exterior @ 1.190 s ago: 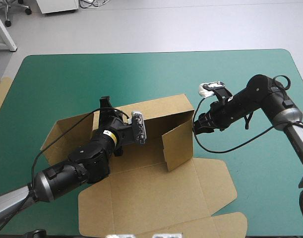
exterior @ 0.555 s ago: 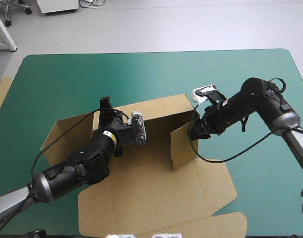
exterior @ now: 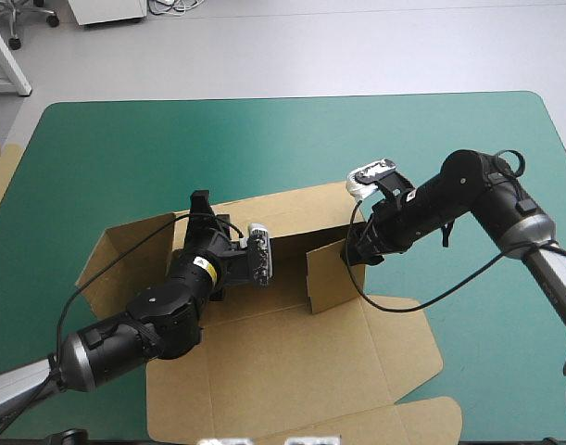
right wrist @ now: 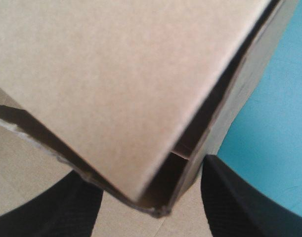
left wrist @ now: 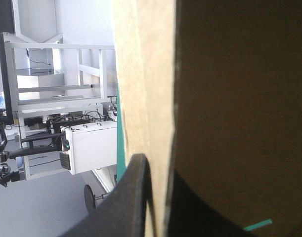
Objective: Fold the box
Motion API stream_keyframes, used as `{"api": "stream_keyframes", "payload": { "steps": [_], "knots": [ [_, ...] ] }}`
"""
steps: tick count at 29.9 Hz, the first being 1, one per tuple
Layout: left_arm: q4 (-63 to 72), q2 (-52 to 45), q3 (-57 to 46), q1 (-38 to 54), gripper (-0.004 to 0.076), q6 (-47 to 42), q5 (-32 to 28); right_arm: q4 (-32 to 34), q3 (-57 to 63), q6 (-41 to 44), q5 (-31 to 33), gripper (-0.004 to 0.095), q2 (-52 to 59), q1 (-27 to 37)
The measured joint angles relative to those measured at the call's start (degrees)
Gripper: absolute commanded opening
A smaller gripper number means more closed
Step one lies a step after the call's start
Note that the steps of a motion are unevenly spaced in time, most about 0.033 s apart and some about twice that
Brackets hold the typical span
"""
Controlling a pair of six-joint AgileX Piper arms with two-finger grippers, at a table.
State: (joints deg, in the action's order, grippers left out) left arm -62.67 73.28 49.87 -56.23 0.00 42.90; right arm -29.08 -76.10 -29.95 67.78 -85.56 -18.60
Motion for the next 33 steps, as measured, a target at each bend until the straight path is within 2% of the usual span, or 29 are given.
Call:
{"api": "stream_keyframes", "payload": {
  "steps": [5,13,16,21,33],
  "knots": [
    [-0.05,0.0,0.0,0.0,-0.0011,-0.38,0.08,0.02,6.03,-0.43,-5.11,0.0534,2.88,-0.07],
    [-0.07,0.0,0.0,0.0,-0.001,-0.75,-0.18,-2.41,18.53,-6.99,-20.06,0.0534,13.0,-0.07],
    [-0.07,0.0,-0.05,0.0,-0.001,-0.81,-0.16,-5.09,21.91,-10.41,-24.03,0.0534,15.26,-0.07],
    [-0.2,0.0,-0.16,0.0,-0.001,-0.81,-0.3,-13.29,26.8,-18.38,-30.0,0.0531,15.88,-0.07],
    [-0.5,0.0,-0.16,0.0,-0.001,-2.0,-0.32,-22.31,29.77,-27.26,-34.95,0.0501,15.88,-0.17]
  ]
}}
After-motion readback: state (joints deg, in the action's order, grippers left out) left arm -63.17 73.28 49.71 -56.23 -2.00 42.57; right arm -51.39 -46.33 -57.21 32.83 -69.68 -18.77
